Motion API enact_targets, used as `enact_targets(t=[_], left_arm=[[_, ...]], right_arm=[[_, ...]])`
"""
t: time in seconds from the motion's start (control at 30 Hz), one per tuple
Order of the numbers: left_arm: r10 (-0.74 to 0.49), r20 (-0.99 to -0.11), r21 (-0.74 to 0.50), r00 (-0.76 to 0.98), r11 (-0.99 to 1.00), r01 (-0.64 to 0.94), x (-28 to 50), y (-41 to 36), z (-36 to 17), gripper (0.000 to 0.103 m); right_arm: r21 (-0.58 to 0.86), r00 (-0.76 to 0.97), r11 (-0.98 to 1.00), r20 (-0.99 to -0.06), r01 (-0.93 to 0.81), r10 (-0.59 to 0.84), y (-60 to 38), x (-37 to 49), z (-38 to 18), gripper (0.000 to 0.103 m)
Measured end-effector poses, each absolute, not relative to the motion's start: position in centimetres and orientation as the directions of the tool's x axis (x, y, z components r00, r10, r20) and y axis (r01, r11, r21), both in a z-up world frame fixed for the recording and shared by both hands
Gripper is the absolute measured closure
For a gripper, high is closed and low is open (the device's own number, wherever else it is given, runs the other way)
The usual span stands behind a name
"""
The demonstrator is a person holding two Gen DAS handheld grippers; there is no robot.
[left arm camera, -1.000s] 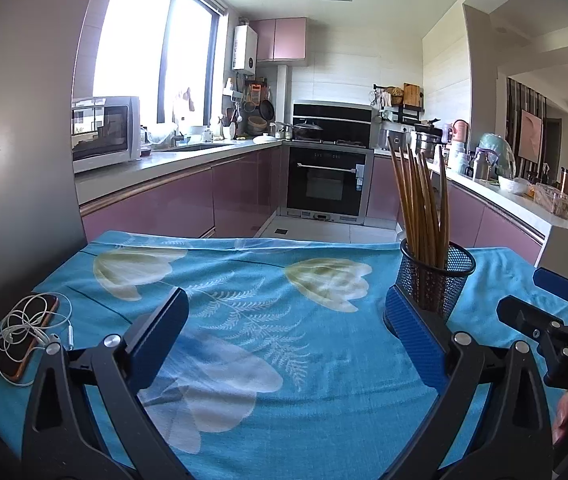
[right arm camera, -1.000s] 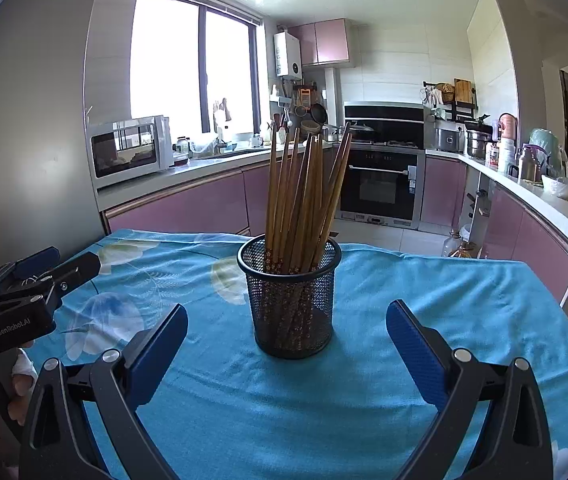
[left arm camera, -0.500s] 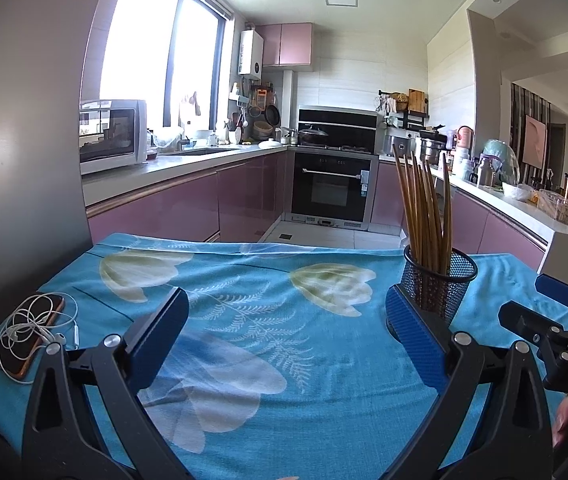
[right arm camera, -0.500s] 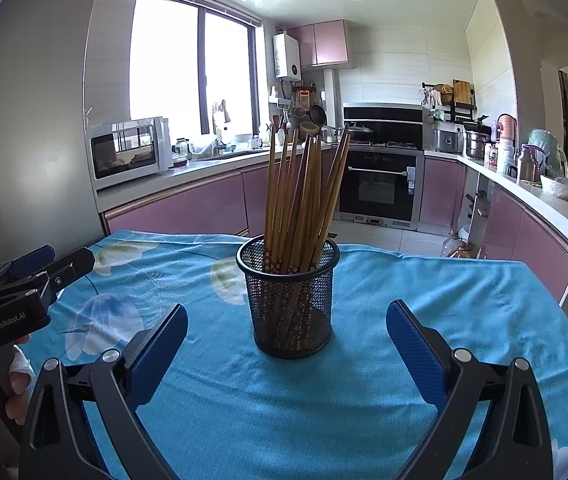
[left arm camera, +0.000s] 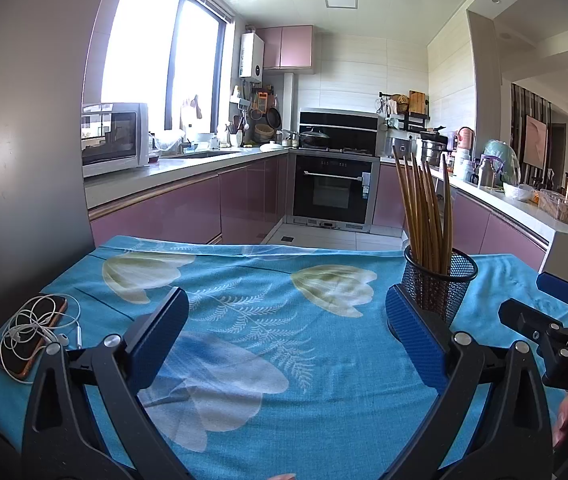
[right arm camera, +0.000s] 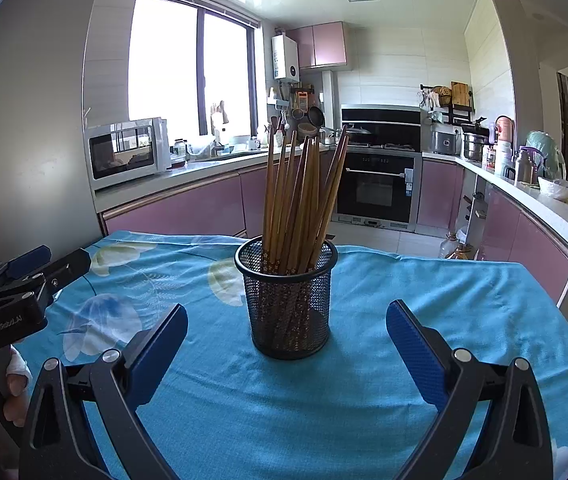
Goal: Organize utensils
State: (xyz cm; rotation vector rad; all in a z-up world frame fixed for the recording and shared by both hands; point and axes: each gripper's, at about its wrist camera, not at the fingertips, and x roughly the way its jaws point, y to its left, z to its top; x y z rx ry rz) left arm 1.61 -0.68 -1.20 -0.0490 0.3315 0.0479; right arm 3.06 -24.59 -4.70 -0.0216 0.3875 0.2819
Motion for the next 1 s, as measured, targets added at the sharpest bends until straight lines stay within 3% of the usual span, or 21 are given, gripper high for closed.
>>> enact_targets(t=[1.0], left_arm=[[0.037,-0.326,-0.038,0.945,0.998,-0.053,1.54,-0.69,-1.28,0.006]], right_arm=[[0.035,0.888,0.961,-0.375,-0.273,0.266,-24.41,3.00,-4.54,0.007]])
